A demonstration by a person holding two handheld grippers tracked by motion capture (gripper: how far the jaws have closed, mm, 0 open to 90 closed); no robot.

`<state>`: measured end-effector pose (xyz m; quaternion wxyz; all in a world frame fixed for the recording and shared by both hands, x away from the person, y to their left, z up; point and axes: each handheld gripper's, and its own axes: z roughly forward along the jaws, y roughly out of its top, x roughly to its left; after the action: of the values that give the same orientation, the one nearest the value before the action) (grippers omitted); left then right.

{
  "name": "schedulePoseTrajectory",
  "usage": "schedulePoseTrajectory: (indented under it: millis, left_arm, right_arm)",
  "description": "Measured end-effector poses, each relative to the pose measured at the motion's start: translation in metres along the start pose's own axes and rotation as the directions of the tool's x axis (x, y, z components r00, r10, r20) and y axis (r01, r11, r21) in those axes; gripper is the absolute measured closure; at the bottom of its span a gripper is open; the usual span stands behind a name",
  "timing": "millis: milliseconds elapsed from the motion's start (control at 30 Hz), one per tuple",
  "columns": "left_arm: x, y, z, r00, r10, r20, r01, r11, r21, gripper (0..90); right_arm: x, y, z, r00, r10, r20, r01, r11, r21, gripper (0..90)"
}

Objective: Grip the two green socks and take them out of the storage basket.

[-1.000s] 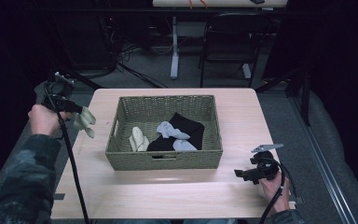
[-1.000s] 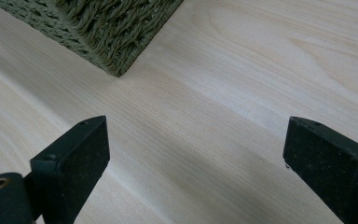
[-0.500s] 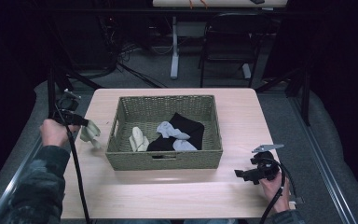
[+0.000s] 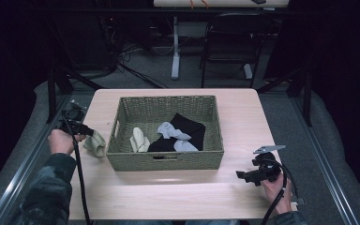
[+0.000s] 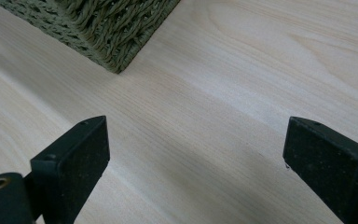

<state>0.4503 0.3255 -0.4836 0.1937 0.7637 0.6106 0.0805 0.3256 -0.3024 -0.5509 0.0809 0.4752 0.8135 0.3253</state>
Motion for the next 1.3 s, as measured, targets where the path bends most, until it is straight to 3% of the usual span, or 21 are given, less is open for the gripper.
schedulePoseTrajectory:
  millis: [133, 267, 533, 767, 933, 1300]
  left_arm:
    - [0.002, -0.003, 0.007, 0.9999, -0.010, 0.008, 0.010, 0.9998, 0.016, 87.8]
    - [0.003, -0.005, 0.007, 0.9996, -0.017, 0.021, 0.017, 0.9998, 0.006, 81.0]
    - [-0.005, 0.000, -0.020, 0.9996, -0.022, 0.017, 0.023, 0.9985, -0.049, 38.5]
    - [-0.031, 0.015, -0.050, 0.9994, 0.035, 0.008, -0.034, 0.9945, -0.100, 21.5]
    - [-0.054, 0.027, -0.062, 0.9961, 0.088, 0.010, -0.086, 0.9875, -0.132, 15.7]
    - [-0.101, 0.047, -0.057, 0.9848, 0.170, 0.035, -0.163, 0.9755, -0.147, 6.4]
  right_arm:
    - [0.000, 0.000, 0.000, 1.0000, 0.004, -0.002, -0.004, 1.000, 0.006, 6.3]
    - [0.001, 0.000, 0.000, 1.0000, 0.004, -0.004, -0.004, 1.000, 0.002, 6.3]
    - [0.000, -0.001, -0.001, 1.0000, 0.006, 0.003, -0.006, 1.000, -0.001, 6.3]
    - [0.001, -0.001, 0.000, 1.0000, 0.007, 0.001, -0.007, 1.000, -0.001, 6.3]
    - [0.000, -0.001, 0.000, 1.0000, 0.006, -0.002, -0.006, 1.000, 0.000, 6.3]
    - [0.000, 0.001, 0.001, 1.0000, -0.002, -0.005, 0.002, 1.000, -0.002, 6.3]
